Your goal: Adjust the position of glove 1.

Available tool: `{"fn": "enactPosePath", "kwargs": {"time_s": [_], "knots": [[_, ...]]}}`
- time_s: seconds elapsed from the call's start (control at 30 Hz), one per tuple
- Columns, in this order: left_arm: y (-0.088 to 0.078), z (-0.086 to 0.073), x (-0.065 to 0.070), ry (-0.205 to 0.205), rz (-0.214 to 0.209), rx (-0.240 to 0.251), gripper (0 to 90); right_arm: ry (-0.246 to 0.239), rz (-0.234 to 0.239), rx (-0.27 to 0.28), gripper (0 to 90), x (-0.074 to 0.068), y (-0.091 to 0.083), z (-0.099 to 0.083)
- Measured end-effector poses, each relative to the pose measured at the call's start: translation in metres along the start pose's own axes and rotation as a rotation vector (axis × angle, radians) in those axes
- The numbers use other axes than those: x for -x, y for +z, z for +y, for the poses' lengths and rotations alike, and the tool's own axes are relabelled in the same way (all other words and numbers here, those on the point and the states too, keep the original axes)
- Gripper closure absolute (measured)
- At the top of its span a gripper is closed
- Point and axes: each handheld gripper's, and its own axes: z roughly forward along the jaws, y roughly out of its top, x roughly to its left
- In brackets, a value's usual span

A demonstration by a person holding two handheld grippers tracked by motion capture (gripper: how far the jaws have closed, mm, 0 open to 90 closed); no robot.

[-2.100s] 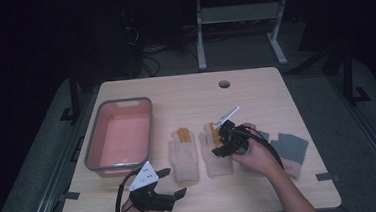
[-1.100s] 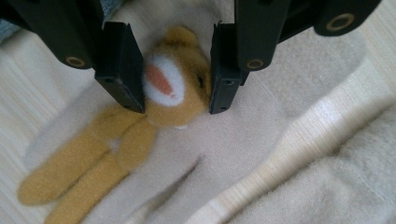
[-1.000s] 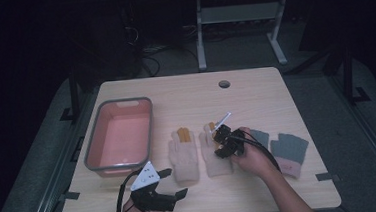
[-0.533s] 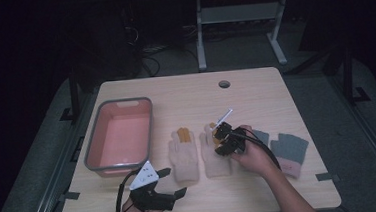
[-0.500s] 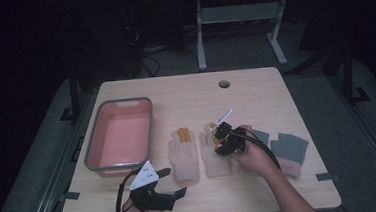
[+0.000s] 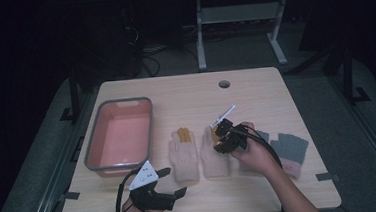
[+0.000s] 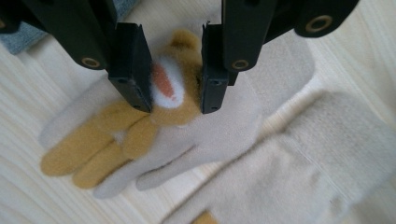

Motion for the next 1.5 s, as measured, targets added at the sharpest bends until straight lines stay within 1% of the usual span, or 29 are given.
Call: {"fn": "enactPosePath", "kwargs": {"time_s": [0.07, 0.1, 0.17, 0.2, 0.47, 0.5, 0.6, 0.63, 0.67, 0.73, 0.83, 0.97, 1.0, 1.13, 1.27, 1.4, 1.43, 1.5], "knots": [[0.000, 0.000, 0.000, -0.005, 0.000, -0.001, 17.2, 0.000, 0.001, 0.003, 66.3, 0.000, -0.001, 0.000], [0.000, 0.000, -0.001, -0.004, 0.000, -0.004, 17.2, 0.009, 0.010, 0.004, 66.3, 0.001, -0.004, 0.001], [0.000, 0.000, -0.001, -0.007, -0.001, -0.003, 17.2, 0.006, 0.007, 0.008, 66.4, 0.002, -0.005, 0.001], [0.001, 0.000, 0.000, -0.007, -0.002, -0.001, 17.2, 0.016, 0.017, 0.014, 66.5, 0.002, -0.008, 0.002], [0.002, 0.000, -0.001, -0.007, -0.003, -0.005, 17.2, 0.012, 0.017, 0.042, 66.5, 0.002, -0.019, 0.003], [0.002, 0.000, -0.001, -0.005, -0.002, -0.006, 17.2, 0.012, 0.022, 0.044, 66.5, 0.002, -0.020, 0.004], [0.002, 0.000, -0.001, -0.007, -0.002, -0.005, 17.2, 0.002, 0.017, 0.049, 66.5, 0.001, -0.024, 0.006], [0.001, 0.000, -0.002, 0.002, 0.000, -0.012, 17.2, 0.002, 0.017, 0.049, 66.5, 0.001, -0.024, 0.006], [0.001, 0.000, -0.002, -0.001, 0.000, -0.010, 17.2, 0.005, 0.018, 0.051, 66.5, 0.000, -0.026, 0.006], [0.001, 0.000, -0.002, -0.011, 0.001, -0.002, 17.2, -0.003, 0.019, 0.054, 66.6, -0.002, -0.029, 0.008], [0.000, 0.000, -0.002, -0.014, 0.001, 0.000, 17.2, -0.011, 0.015, 0.058, 66.6, -0.004, -0.031, 0.010], [-0.001, 0.001, -0.003, -0.015, 0.004, 0.002, 17.1, -0.019, 0.021, 0.063, 66.6, -0.007, -0.033, 0.015], [-0.002, 0.000, -0.003, -0.021, 0.004, 0.008, 17.1, -0.021, 0.020, 0.061, 66.6, -0.008, -0.033, 0.016], [-0.002, 0.000, -0.004, -0.022, 0.006, 0.011, 17.1, -0.044, 0.023, 0.071, 66.7, -0.012, -0.037, 0.022], [-0.002, 0.000, -0.004, -0.026, 0.006, 0.015, 17.2, -0.056, 0.031, 0.080, 66.7, -0.015, -0.038, 0.028], [-0.003, 0.001, -0.003, -0.026, 0.008, 0.015, 17.2, -0.060, 0.038, 0.085, 66.7, -0.019, -0.037, 0.033], [-0.003, 0.000, -0.004, -0.026, 0.008, 0.018, 17.1, -0.084, 0.041, 0.091, 66.7, -0.022, -0.035, 0.036], [-0.003, 0.001, -0.004, -0.025, 0.009, 0.018, 17.2, -0.083, 0.046, 0.091, 66.7, -0.023, -0.035, 0.038]]}}
